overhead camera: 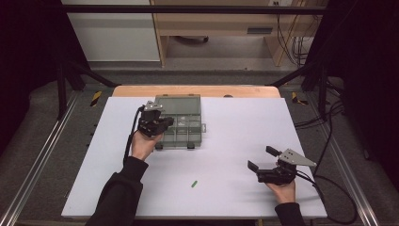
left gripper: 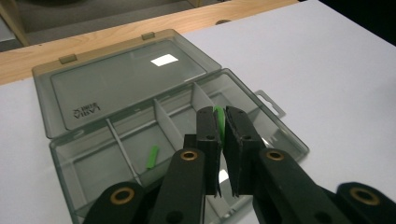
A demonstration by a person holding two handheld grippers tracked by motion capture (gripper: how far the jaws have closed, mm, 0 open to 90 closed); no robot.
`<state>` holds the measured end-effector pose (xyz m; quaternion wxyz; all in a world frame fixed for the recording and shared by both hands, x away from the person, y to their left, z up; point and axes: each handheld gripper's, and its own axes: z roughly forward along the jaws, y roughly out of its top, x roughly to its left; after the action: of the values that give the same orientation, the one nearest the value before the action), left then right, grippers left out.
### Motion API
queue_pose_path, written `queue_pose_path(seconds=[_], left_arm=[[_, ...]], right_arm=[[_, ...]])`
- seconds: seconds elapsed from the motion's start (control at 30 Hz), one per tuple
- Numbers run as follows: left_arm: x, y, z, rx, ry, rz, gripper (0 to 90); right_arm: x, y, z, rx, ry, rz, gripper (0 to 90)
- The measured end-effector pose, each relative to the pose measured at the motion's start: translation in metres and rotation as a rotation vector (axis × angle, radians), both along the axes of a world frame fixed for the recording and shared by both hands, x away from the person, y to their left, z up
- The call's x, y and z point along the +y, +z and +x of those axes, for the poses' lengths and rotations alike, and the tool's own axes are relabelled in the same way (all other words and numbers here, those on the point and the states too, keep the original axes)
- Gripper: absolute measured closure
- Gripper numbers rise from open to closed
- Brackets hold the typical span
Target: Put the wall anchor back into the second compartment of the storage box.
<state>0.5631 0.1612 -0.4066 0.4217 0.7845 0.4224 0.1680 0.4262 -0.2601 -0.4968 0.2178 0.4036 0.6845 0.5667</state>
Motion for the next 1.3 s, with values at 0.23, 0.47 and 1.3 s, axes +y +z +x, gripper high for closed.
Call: queue_pose_path(seconds=[0.23, 0.47, 1.3], left_arm=[[-0.002, 0.003, 0.016, -0.015, 0.005, 0.000, 84.3], [-0.004, -0.009, 0.028, -0.007, 0.005, 0.038, 84.3], [-0.001, -0.048, 0.053, 0.077, 0.024, 0.137, 84.1]], right_arm=[[0.000, 0.000, 0.000, -0.002, 0.000, 0.001, 0.3], [0.000, 0.000, 0.000, 0.000, -0.001, 0.000, 0.3], [0.000, 0.000, 0.000, -0.002, -0.001, 0.001, 0.3]])
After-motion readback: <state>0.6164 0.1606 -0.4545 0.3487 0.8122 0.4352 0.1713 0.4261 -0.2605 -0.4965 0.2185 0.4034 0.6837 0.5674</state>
